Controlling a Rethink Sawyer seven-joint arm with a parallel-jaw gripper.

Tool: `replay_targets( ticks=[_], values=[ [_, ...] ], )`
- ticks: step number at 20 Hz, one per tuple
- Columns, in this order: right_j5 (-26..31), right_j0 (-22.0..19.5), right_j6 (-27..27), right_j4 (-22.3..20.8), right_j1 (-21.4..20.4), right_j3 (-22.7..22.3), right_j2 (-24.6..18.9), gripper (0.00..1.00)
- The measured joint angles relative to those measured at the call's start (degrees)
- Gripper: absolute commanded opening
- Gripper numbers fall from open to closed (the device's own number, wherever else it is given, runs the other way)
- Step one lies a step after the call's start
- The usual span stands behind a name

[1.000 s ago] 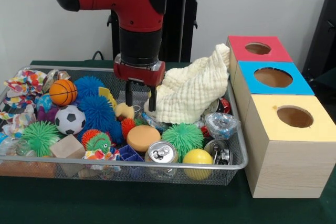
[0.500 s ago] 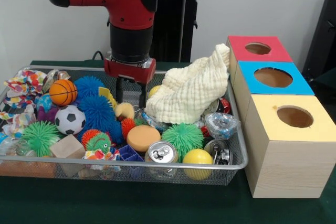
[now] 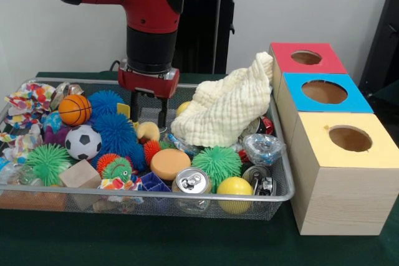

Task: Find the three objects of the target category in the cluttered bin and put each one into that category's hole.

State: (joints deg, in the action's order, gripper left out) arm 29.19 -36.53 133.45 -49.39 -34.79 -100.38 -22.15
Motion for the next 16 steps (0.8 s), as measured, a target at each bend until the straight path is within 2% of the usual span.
replay_targets(
  ticks=[8, 16],
  values=[
    [0.0, 0.5, 0.0, -1.5, 0.7, 0.0, 0.0, 1.00],
    [0.0, 0.3, 0.0, -2.0, 4.2, 0.4, 0.0, 1.00]
  ],
)
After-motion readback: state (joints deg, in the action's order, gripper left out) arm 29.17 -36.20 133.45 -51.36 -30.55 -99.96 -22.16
